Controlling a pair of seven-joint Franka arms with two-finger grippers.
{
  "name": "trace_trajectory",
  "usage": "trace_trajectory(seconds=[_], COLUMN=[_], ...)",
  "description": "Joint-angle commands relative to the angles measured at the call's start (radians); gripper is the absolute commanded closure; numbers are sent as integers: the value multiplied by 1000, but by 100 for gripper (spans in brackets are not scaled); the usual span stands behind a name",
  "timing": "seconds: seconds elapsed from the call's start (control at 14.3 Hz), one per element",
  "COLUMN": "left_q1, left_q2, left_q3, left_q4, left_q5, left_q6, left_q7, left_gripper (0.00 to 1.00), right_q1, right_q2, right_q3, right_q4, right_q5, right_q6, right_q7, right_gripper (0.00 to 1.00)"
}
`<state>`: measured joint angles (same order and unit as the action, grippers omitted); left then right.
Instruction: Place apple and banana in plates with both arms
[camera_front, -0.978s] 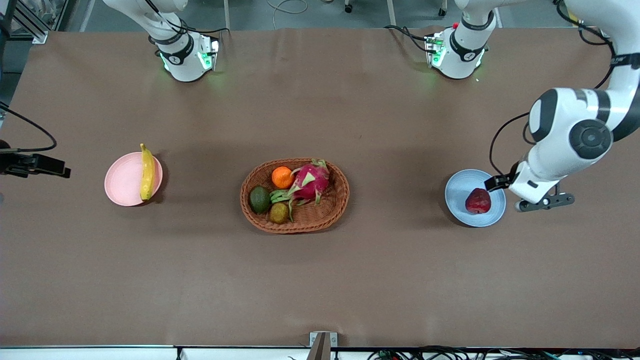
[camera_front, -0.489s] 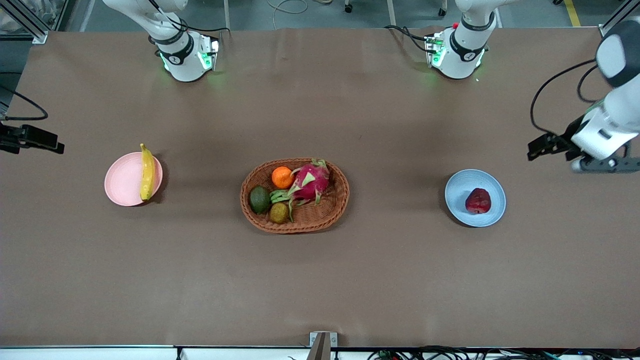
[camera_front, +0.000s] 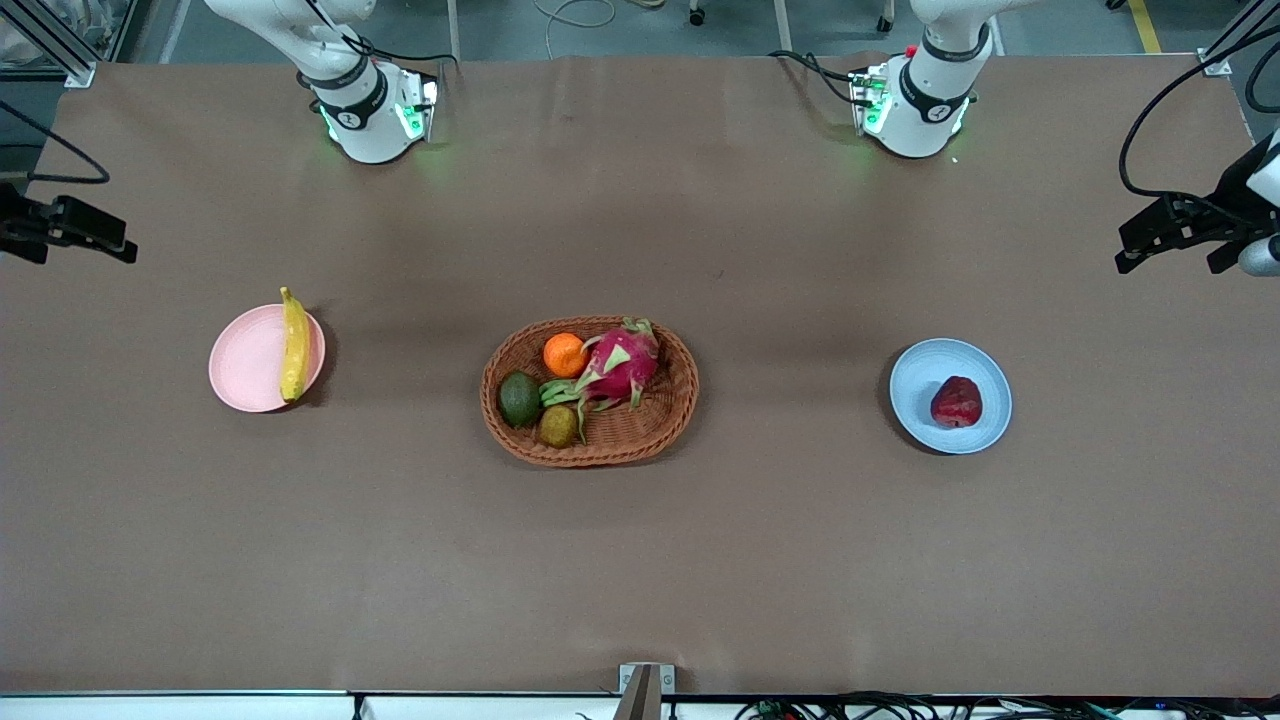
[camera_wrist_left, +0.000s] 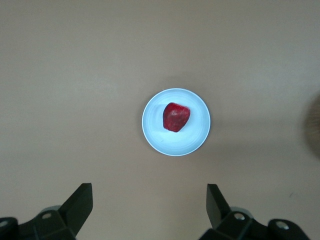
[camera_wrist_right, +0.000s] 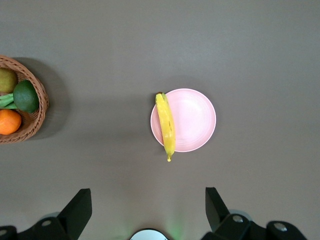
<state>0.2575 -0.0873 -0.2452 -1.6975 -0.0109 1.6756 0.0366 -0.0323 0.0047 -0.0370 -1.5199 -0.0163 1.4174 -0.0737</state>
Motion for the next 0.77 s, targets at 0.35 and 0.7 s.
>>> trace_trajectory(seconds=[0.35, 0.7], left_q1=[-1, 2], left_q2=[27, 31], left_q3=[-16, -14], left_q4=[96, 98], left_q5=[-29, -29], left_q6=[-56, -57], left_q7=[-20, -21], left_gripper=[0, 0], right_q1=[6, 8], right_q2=[-118, -118], right_q3=[0, 0], right_q4=[-85, -80], right_q5=[-22, -5], right_q6=[8, 20], right_q7=[9, 9], right_gripper=[0, 0])
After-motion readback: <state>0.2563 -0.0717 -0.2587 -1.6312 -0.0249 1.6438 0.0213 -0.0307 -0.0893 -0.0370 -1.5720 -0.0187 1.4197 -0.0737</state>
